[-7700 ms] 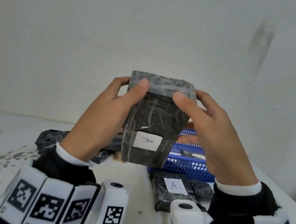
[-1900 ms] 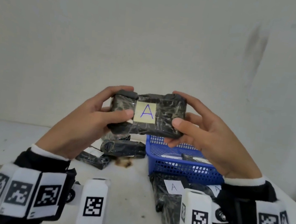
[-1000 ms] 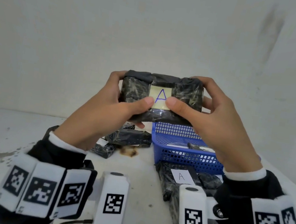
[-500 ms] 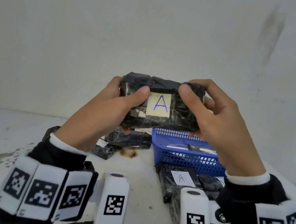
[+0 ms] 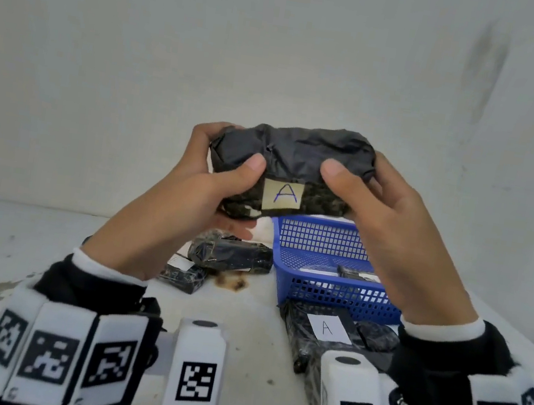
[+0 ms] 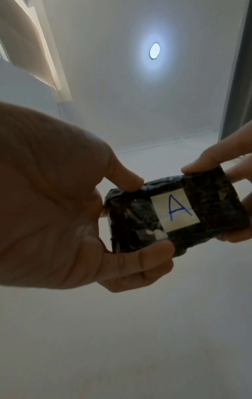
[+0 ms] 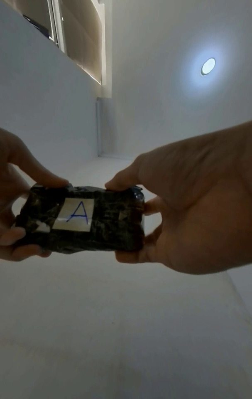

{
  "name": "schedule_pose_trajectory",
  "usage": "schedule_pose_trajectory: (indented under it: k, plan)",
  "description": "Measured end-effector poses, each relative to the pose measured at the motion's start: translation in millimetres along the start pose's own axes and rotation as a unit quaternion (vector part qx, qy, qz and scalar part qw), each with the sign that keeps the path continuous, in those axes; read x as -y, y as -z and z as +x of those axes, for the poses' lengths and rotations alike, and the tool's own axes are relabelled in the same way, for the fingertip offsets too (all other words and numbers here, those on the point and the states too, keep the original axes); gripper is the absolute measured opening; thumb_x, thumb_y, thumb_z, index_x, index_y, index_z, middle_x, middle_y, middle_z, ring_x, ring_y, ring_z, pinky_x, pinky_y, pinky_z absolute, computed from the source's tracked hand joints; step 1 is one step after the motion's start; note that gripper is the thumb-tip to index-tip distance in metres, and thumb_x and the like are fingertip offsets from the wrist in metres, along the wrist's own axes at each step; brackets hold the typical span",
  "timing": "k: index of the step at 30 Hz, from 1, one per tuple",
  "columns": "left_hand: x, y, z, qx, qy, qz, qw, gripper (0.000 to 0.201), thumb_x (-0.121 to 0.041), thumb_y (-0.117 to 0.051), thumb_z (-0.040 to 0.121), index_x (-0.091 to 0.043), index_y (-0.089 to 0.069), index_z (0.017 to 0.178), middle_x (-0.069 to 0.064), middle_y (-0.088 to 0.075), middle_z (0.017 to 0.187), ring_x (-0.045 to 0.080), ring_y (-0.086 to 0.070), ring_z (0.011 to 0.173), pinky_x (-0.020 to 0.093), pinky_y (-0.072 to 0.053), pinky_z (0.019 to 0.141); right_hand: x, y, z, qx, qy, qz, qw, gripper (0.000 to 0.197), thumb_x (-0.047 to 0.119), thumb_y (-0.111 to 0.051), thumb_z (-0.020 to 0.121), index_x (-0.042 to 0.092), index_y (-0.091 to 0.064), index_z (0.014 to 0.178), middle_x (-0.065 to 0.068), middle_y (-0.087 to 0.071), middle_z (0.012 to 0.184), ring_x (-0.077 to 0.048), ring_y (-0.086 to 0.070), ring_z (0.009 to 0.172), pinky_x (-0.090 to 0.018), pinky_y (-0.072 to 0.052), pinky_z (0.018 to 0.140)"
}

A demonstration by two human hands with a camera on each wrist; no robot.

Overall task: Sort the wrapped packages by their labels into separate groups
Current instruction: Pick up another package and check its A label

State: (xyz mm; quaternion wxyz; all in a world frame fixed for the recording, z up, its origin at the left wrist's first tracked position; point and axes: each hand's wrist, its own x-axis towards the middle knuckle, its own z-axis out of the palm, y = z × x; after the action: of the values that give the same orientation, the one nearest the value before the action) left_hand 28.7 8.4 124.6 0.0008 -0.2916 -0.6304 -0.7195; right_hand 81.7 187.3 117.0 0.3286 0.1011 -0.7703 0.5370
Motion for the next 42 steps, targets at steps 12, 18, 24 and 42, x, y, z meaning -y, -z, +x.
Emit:
schedule_pose_trajectory:
  k: [12, 18, 24, 42]
  plan:
    - [3.0, 3.4, 4.6, -0.039, -0.018, 0.048, 0.998, 0.032, -0.038, -0.045, 0.098, -0.021, -0.049, 0.125, -0.002, -0.061, 0.096, 0.017, -0.061, 0.077, 0.037, -0.057, 0.068, -4.0, -1.7, 1.7, 0.028, -0.056, 0.018, 0.998, 0.027, 0.046, -0.062, 0.094, 0.03, -0.072, 0.113, 0.001, -0.076, 0.103, -0.014, -0.068, 0.09, -0.041, -0.054, 0.087]
    - [6.0, 5.5, 7.4, -0.044, -0.002, 0.055, 0.998, 0.034, -0.041, -0.048, 0.097, -0.021, -0.05, 0.124, 0.001, -0.062, 0.098, 0.019, -0.062, 0.076, 0.036, -0.058, 0.067, -2.7, -1.4, 1.2, 0.024, -0.055, 0.011, 0.998, 0.028, 0.05, -0.061, 0.093, 0.03, -0.073, 0.109, -0.006, -0.075, 0.094, -0.012, -0.063, 0.073, -0.039, -0.057, 0.079]
    - [8.8, 4.7, 9.0, -0.05, 0.008, 0.047, 0.998, 0.031, -0.043, -0.051, 0.095, -0.025, -0.051, 0.12, -0.002, -0.064, 0.098, 0.016, -0.064, 0.076, 0.029, -0.058, 0.059, -1.2, -3.7, 0.1, 0.012, -0.057, 0.01, 0.998, 0.026, 0.045, -0.062, 0.092, 0.028, -0.074, 0.107, -0.01, -0.074, 0.093, -0.009, -0.06, 0.068, -0.029, -0.055, 0.07]
    - [11.2, 9.0, 10.7, -0.042, 0.022, 0.062, 0.997, 0.029, -0.045, -0.053, 0.094, -0.026, -0.054, 0.116, -0.002, -0.066, 0.092, 0.018, -0.067, 0.069, 0.034, -0.06, 0.062, -3.4, -11.8, -1.4, -0.004, -0.057, -0.01, 0.998, 0.015, 0.038, -0.065, 0.092, 0.034, -0.075, 0.102, 0.002, -0.076, 0.092, -0.007, -0.064, 0.075, -0.021, -0.053, 0.065]
